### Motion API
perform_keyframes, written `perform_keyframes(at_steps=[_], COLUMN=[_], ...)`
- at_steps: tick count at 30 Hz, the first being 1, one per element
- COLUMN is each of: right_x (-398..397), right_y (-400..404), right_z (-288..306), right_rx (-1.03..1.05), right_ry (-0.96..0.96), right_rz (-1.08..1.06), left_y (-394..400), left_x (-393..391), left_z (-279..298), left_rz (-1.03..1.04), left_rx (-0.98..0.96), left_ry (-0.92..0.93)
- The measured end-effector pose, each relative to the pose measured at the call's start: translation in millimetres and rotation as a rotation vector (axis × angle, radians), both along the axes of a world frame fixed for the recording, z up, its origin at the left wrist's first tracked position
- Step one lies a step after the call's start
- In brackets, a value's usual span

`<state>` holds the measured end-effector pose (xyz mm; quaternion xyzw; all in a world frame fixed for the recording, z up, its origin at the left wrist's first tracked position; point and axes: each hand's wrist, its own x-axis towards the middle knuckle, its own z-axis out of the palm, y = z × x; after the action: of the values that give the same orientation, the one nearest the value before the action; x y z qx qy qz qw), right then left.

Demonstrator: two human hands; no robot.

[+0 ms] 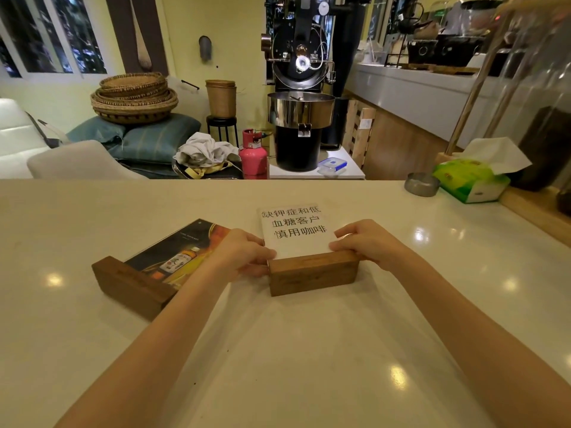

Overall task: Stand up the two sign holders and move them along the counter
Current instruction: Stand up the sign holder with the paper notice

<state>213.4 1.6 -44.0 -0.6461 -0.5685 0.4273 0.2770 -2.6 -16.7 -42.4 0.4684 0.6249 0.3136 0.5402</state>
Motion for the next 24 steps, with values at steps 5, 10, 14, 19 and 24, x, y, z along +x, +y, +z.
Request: perform_keyframes(at_steps=[5, 10, 14, 19, 24], right_x=[3, 7, 8, 11, 13], right_y=[0, -2, -5, -8, -12], right_z=[3, 6, 2, -3, -8], right_rx=[0.113, 0.312, 0.42, 0.479, 0.518], right_ry=[0.082, 0.193, 0.221, 0.203, 0.152], right_rz=[-0.02, -0.026, -0.047, -0.038, -0.04], left_y=[-2, -2, -7, -11, -10], left_x=[3, 9, 15, 16, 11], left_z=[7, 8, 3, 2, 2], left_rz=[0.052, 0.073, 0.066, 0.038, -0.06], left_rx=[0.175, 0.41, 0.605, 0.699, 0.75], left_ry=[-0.079, 0.029, 0.166, 0.236, 0.327])
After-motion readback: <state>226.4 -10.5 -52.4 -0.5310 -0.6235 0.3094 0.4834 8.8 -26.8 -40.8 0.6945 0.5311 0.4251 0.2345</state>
